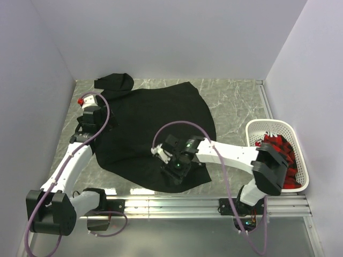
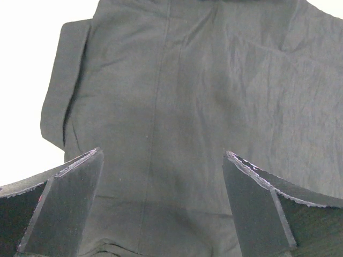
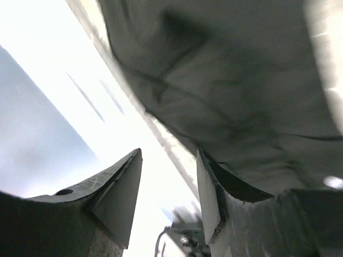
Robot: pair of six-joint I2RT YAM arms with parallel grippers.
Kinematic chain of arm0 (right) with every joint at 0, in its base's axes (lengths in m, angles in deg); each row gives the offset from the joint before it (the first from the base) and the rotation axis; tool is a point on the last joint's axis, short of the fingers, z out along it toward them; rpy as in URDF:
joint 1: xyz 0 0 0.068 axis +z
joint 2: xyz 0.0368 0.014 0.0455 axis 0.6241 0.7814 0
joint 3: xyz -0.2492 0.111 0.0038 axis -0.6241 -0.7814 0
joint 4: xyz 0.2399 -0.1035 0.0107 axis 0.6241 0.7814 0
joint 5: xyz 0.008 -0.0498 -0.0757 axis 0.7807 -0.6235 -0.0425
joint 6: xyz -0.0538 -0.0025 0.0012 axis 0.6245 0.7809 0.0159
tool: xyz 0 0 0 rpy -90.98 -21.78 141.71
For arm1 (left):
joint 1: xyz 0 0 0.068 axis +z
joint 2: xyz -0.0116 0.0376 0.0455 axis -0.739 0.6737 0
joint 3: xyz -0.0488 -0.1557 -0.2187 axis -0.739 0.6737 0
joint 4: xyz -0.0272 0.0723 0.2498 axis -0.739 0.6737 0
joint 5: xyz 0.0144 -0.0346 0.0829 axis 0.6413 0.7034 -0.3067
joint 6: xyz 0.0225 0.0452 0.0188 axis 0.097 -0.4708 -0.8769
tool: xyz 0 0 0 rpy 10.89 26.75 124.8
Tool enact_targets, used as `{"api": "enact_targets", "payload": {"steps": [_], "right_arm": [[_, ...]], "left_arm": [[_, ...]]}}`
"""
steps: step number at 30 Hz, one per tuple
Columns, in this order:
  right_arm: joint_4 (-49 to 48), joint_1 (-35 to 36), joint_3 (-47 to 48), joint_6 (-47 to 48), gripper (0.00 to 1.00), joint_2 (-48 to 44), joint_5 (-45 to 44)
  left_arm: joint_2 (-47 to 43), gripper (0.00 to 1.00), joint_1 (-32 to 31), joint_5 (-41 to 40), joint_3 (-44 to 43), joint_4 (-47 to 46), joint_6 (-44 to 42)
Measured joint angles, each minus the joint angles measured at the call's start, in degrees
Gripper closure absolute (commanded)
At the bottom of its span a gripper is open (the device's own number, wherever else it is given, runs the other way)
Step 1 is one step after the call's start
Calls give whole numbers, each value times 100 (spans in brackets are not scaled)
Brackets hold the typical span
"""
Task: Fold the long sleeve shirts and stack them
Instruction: Flatten the shirt out
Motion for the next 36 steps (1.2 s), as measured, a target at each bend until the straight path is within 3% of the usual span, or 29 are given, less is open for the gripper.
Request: {"api": "enact_targets", "payload": {"steps": [7,19,25,36], "right_arm": [[-782,-258,726,-269,47,-192,-564],[-2100,-37,1768,-267,47,1532,-407],[-2223,-17,2107,-214,47,2422,-214],[-1587,20,2448,166,53,2863,417]], "left_arm": [[175,1,0,76,0,151,24],[48,1,0,-131,0,197,48],[-164,1,0,-352,0,190,109],[-164,1,0,-435,0,192,133]]}}
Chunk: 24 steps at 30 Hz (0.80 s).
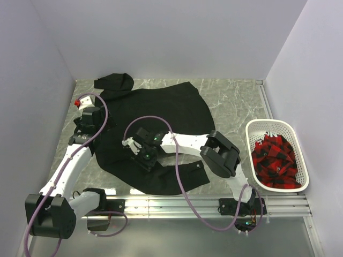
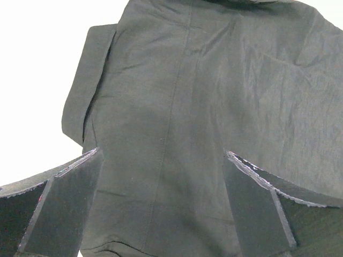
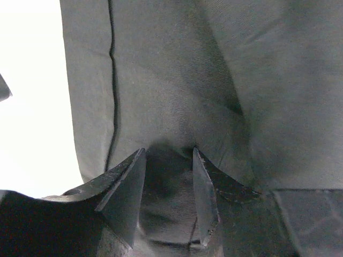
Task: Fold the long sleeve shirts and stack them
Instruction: Flatten the shirt out
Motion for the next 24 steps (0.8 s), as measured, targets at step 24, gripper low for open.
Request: {"api": "enact_targets", "payload": {"steps": [24], "right_arm": [[1563,254,721,509,57,192,1158]], "left_arm": [[-24,1,0,7,24,79,297]]}}
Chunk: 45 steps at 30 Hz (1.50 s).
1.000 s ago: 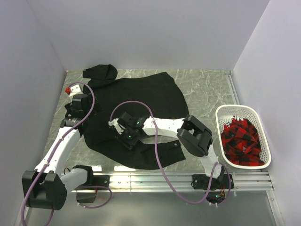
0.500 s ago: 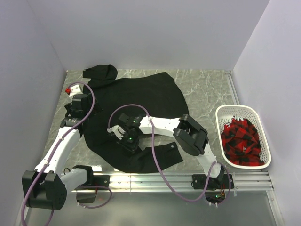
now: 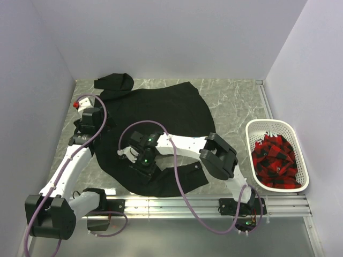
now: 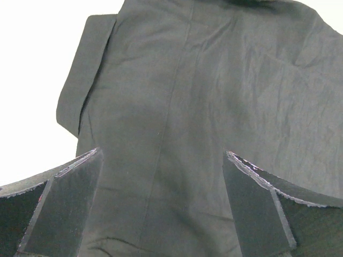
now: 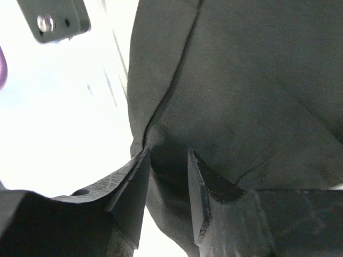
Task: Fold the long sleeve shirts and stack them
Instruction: Flatten the shirt out
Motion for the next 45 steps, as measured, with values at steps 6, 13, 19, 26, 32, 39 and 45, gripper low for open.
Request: {"api": "enact_targets", "payload": {"steps": [6,13,19,26,32,39,45], "right_arm": [[-774,-437,-975,-787,45,-1285,-955],[-1794,-2249,-1534,-1757,35,-2612,-2389],[-2271,-3543,-1547,-2588,35,-2144,-2997],[-2769,-4476,-1563,-3383,37,-1333,-2706],[-3056,-4760,-1558,-3956,39,-713,-2245],[-3484,-5060,-1847,-4771,39,-555,-1714],[-3897,-5486,-2199,-5355,39,-651,-1388]], "left_arm": [[-59,1,0,136,238,284,374],[-46,1,0,326,507,466,776],[26,1,151,476,640,505,1152],[901,1,455,555,514,286,1357],[1963,1,479,597,-42,98,1322],[3005,1,490,605,-605,57,1040],[3858,1,470,623,-1360,284,660]]}}
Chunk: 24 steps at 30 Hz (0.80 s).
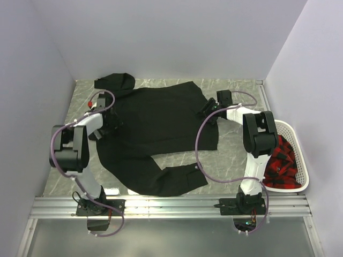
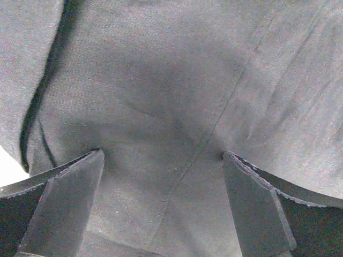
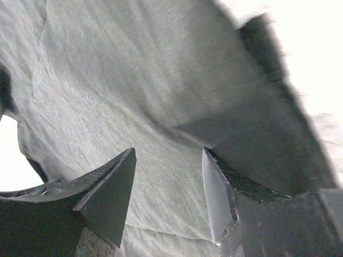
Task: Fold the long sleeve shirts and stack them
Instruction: Flatten the shirt out
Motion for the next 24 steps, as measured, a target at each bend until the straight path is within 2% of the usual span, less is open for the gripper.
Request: {"api": "enact_targets", "payload": {"steps": [11,14,19,24], "right_arm": [[-98,-575,-511,-367,39,-350,-39],[-4,-612,-516,-313,39,-407,-181],[103,-621,-813,-46,40,-774,-354],[264,-568,-1187,258,40,-1582,-540]], "left_arm": [[1410,1,-645,-57,-1893,546,-428],[1606,1,-761,-68,-2164,553,-525],[1344,1,-758,-151,-1812,487,-516],[-46,1,-730,-225,-603,544,-280]]}}
